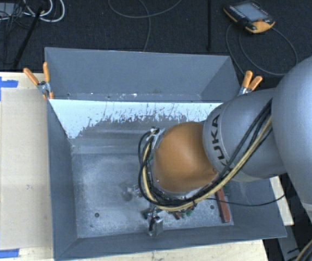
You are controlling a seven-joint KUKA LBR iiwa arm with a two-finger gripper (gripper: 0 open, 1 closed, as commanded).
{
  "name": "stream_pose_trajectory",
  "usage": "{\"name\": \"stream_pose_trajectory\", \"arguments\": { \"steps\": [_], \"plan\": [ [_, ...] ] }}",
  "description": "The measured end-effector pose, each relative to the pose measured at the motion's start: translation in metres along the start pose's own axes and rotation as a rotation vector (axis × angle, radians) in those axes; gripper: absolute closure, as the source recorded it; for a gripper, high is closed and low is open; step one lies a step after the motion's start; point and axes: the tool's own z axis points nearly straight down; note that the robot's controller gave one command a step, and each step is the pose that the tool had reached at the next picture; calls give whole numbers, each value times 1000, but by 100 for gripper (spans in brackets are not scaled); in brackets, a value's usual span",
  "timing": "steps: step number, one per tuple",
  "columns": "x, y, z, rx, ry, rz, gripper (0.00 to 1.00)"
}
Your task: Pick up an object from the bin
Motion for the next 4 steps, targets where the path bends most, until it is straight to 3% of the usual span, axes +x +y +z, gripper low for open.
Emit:
{"name": "stream_pose_trajectory", "arguments": {
  "steps": [1,2,4],
  "plan": [
    [1,-40,-7,0,2,228,0],
    [27,-93,14,-1,0,-234,100],
    [27,-93,11,-2,2,-233,100]
  ]
}}
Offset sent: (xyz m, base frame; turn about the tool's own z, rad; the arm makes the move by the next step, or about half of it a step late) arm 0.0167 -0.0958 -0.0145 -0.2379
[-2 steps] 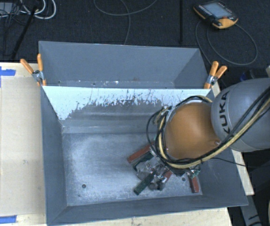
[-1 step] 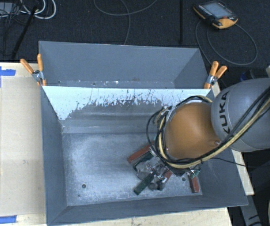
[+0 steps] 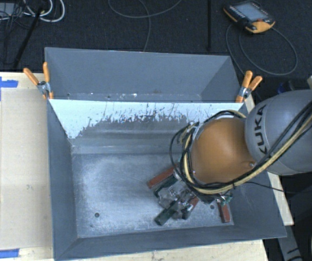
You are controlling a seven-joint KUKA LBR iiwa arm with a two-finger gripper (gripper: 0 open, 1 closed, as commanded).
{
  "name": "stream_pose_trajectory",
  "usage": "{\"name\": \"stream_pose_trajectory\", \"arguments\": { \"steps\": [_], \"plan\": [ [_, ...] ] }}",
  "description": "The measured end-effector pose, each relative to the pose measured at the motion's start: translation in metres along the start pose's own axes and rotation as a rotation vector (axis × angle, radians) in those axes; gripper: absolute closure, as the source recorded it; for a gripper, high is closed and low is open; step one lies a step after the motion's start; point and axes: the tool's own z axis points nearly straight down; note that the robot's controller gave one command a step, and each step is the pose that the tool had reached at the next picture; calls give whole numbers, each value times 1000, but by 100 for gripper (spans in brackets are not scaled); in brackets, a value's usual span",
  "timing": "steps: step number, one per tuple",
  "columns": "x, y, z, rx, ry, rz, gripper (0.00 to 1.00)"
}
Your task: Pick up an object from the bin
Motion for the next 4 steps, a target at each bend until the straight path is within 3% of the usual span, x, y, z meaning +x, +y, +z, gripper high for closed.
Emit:
{"name": "stream_pose_trajectory", "arguments": {
  "steps": [1,2,4],
  "plan": [
    [2,2,-19,-6,7,-1,100],
    [0,1,-41,1,-1,0,100],
    [0,2,-74,-1,1,1,100]
  ]
}}
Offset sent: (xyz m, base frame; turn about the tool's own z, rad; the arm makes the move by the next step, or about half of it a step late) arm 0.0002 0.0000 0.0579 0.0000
